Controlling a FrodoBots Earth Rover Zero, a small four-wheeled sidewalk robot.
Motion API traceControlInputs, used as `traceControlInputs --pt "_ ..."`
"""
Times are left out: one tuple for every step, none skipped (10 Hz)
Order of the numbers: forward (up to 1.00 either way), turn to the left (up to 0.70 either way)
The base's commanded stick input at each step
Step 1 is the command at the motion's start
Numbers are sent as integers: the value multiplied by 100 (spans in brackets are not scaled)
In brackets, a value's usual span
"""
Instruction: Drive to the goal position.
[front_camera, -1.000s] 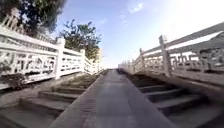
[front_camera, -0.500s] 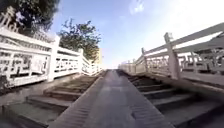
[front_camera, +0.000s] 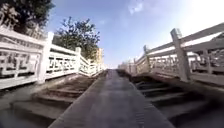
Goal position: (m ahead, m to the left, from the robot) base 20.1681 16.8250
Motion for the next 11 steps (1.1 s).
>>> traceControlInputs --pt "70 0" --pt "70 0" --pt "70 0" --pt "70 0" --pt "70 0" --pt "70 0" --pt "70 0" --pt "70 0" --pt "70 0" --pt "70 0" --pt "70 0"
